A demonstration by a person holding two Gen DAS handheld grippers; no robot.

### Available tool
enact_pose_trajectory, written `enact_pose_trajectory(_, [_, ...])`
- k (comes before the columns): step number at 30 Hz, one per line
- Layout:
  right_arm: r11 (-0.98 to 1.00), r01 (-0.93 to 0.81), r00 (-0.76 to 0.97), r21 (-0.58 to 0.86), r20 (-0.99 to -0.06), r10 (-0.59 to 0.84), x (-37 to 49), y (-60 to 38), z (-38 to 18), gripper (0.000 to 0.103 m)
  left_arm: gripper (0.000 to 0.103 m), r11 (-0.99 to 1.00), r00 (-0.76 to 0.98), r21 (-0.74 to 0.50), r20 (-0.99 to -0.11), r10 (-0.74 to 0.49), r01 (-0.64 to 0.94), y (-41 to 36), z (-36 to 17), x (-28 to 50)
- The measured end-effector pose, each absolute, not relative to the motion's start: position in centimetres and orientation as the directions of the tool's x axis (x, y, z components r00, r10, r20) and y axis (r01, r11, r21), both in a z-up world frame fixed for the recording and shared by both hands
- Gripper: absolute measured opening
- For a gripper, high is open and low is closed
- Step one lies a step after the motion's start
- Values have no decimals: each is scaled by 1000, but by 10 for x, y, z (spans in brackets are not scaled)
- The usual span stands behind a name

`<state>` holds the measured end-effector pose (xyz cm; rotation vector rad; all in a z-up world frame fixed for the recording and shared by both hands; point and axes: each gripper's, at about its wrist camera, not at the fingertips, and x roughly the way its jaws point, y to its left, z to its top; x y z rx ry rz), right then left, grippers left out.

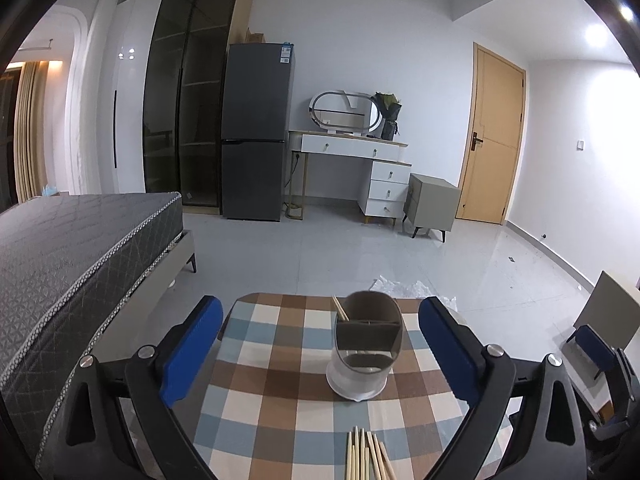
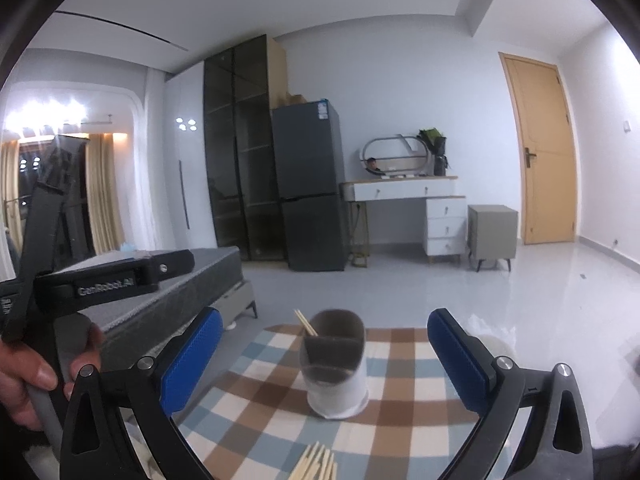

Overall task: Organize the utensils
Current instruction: 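Withdraw both open tools from the caddy, then lower the right tool to the bundle and pinch a chopstick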

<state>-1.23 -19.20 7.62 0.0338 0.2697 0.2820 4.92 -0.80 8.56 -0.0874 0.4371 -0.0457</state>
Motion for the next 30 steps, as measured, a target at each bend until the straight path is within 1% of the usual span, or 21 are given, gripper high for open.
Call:
enact_pose_trajectory(3, [965, -252, 923, 66, -283, 261, -13, -192, 66, 103, 96, 992, 907, -122, -414, -82, 34, -6, 77, 41])
enact_pose_trajectory(5, [968, -242, 917, 67, -310, 250, -13, -191, 55, 103, 96, 993, 900, -114, -429, -82, 36, -9, 68, 40])
enact_pose_trajectory(9, [958, -278, 871, 64, -404, 280, -5, -188, 32, 103, 96, 992, 879, -121, -468, -89, 36, -9, 49, 41])
enact_pose_trajectory(12, [953, -298, 836, 51, -468, 287, -2, -186, 10, 103, 96, 993, 851, -115, -520, -81, 25, -9, 31, 46])
enact_pose_trajectory(17, [953, -296, 771, 62, -574, 277, 10, -187, -19, 103, 96, 990, 759, -138, -643, -97, 9, -8, -9, 62])
enact_pose_trajectory(22, [959, -281, 685, 47, -689, 234, 30, -182, -51, 102, 96, 989, 705, -147, -703, -95, -13, -4, -43, 71])
enact_pose_trajectory(24, [959, -282, 645, 30, -734, 212, 37, -178, -65, 96, 96, 989, 682, -145, -726, -89, -25, -1, -52, 76])
enact_pose_trajectory(26, [960, -281, 608, 21, -770, 195, 44, -176, -77, 94, 96, 988, 641, -139, -765, -68, -61, 3, -60, 84])
enact_pose_trajectory(27, [960, -279, 591, 24, -784, 191, 47, -176, -82, 90, 96, 988, 627, -134, -777, -58, -74, 5, -61, 87])
enact_pose_trajectory(29, [961, -272, 551, 38, -813, 189, 55, -176, -94, 89, 96, 990, 589, -89, -808, -5, -113, 7, -65, 91])
enact_pose_trajectory(30, [963, -266, 528, 49, -828, 188, 59, -177, -100, 85, 96, 989, 584, -101, -812, -18, -110, 8, -65, 93])
